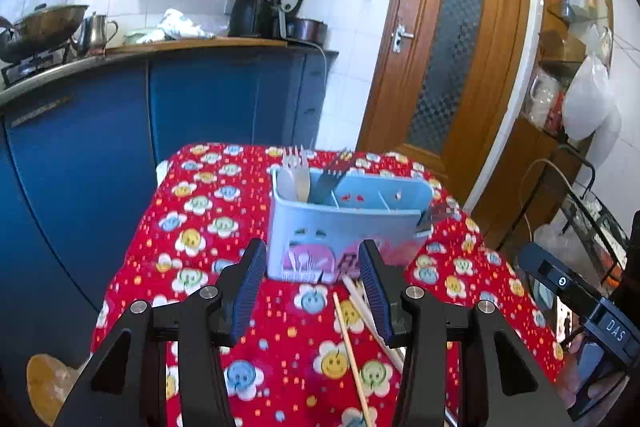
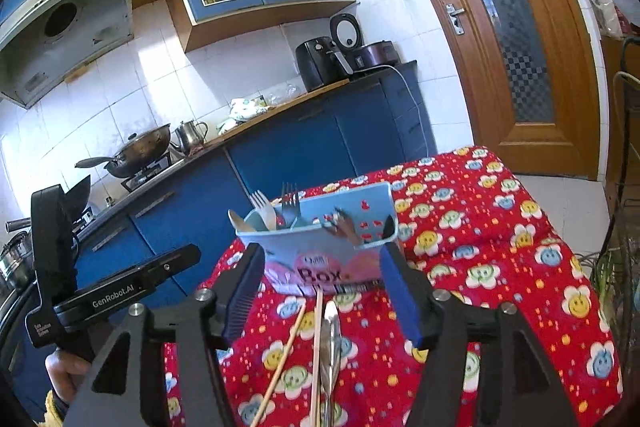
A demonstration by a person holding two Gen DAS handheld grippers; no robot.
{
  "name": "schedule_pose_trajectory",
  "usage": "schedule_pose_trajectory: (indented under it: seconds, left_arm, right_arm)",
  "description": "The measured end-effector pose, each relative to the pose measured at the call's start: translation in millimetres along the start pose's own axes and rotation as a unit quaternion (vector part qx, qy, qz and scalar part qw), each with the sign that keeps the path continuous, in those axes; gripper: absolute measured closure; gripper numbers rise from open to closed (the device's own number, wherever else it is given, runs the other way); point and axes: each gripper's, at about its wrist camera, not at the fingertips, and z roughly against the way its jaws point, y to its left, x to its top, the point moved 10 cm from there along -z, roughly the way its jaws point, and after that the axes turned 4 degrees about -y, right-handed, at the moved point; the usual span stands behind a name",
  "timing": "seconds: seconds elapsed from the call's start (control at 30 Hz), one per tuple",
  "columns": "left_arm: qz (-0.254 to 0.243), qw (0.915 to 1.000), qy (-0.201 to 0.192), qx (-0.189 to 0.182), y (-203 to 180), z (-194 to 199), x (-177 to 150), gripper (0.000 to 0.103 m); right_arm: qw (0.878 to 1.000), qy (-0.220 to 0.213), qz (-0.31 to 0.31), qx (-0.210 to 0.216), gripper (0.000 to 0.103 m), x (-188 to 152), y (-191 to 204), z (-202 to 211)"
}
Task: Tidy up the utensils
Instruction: 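Withdraw both open tools and lower them toward the remaining utensils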
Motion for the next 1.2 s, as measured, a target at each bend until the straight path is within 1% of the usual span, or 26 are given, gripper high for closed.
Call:
schedule_pose_trajectory:
  seconds: [0.1, 0.3, 0.53, 0.73, 0.87, 1.07, 1.2]
  left_arm:
    - [-0.001, 0.9999, 0.015, 0.002, 0, 1, -12, 0.053]
    - [0.005, 0.9990, 0.043, 0.006, 2, 0, -37, 0.053]
    - [0.012, 0.9971, 0.075, 0.012, 5, -8, -59, 0.053]
    - [0.017, 0.9926, 0.119, 0.012, 5, -22, -82, 0.053]
    - [0.021, 0.9886, 0.149, 0.000, -1, -31, -96, 0.053]
    - [0.007, 0.9845, 0.175, -0.007, -13, -44, -108, 0.053]
    - [0.002, 0.9802, 0.198, -0.013, -21, -55, -117, 0.054]
  right_arm:
    - [1.000, 0.007, 0.001, -0.004, 0.035, -11, -4, 6]
    - [0.999, 0.029, -0.003, -0.013, 0.035, -35, -17, 9]
    - [0.999, 0.041, -0.004, -0.035, 0.035, -51, -34, 13]
    - [0.998, 0.052, -0.014, -0.040, 0.034, -63, -46, 14]
    - [0.997, 0.059, -0.023, -0.043, 0.034, -69, -55, 12]
    - [0.996, 0.063, -0.029, -0.049, 0.034, -72, -65, 12]
    - [0.996, 0.065, -0.033, -0.050, 0.034, -74, -71, 12]
